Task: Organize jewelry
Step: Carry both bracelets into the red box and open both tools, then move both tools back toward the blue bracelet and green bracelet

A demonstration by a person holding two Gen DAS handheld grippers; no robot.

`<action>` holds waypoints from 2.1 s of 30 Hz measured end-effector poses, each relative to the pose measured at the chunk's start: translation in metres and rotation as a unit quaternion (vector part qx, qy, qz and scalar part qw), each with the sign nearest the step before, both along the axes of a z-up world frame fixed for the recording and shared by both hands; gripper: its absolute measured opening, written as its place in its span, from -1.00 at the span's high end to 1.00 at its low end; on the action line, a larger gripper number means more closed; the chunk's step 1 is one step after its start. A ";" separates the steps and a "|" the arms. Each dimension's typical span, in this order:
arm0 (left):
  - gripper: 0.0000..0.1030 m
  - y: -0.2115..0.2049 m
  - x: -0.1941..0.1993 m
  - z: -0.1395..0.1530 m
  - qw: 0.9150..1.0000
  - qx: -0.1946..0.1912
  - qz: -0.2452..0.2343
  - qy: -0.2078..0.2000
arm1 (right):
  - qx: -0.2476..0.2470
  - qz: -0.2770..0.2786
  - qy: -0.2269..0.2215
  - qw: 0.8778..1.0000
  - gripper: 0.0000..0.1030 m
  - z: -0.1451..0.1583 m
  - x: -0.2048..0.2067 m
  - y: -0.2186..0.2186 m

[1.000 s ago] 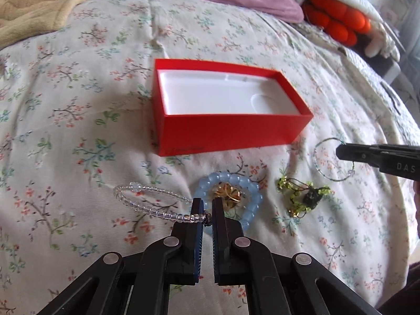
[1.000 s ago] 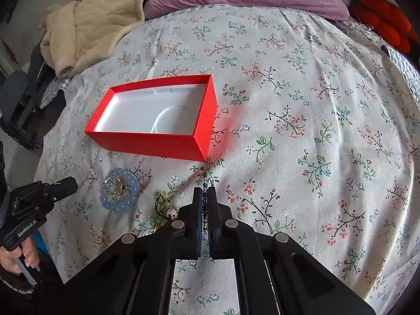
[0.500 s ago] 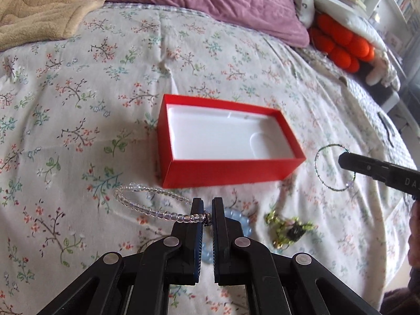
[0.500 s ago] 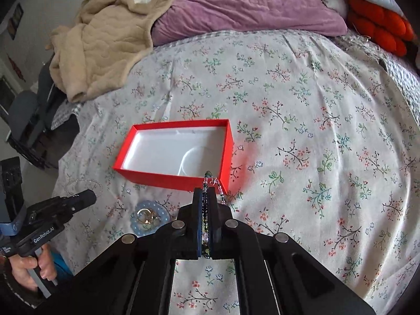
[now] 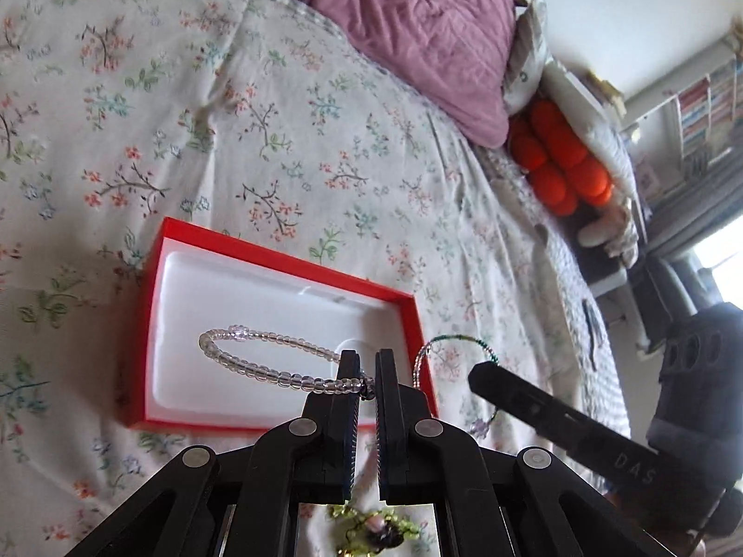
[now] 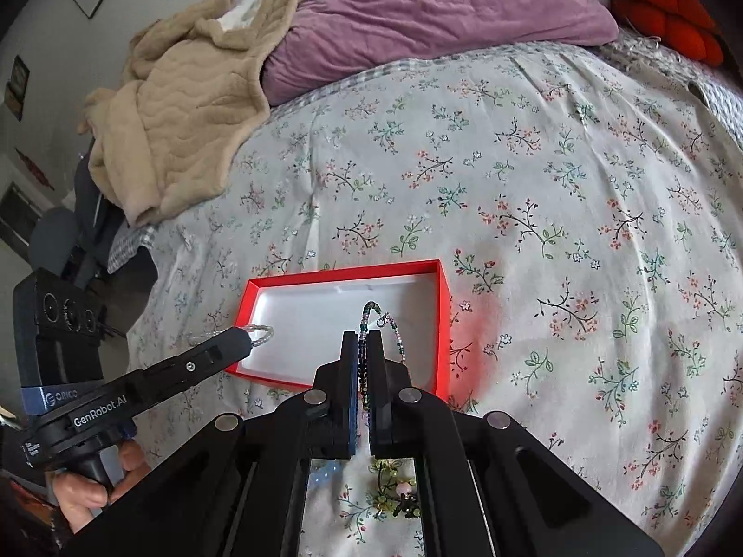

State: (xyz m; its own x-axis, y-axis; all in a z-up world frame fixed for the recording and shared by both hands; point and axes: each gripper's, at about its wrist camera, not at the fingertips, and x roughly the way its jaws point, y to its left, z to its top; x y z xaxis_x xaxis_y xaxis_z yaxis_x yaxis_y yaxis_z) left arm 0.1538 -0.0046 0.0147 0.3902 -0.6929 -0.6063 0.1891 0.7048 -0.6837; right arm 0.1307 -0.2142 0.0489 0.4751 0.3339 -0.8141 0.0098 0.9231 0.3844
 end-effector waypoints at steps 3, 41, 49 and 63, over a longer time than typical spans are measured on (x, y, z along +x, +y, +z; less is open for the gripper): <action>0.98 -0.005 0.011 -0.013 1.000 0.004 0.003 0.021 | 0.002 0.002 0.008 1.000 0.95 -0.008 0.007 0.001; -0.44 0.010 -0.038 0.001 0.965 0.253 -0.051 -0.053 | 0.000 0.015 0.022 1.000 0.26 -0.011 0.008 0.004; -0.60 0.012 -0.053 0.001 0.958 0.279 -0.048 -0.047 | -0.024 0.010 0.022 0.999 -0.16 -0.001 -0.014 -0.005; -0.71 0.016 -0.081 -0.016 0.938 0.343 -0.050 -0.021 | -0.092 -0.007 0.062 0.994 -0.30 -0.012 -0.056 -0.019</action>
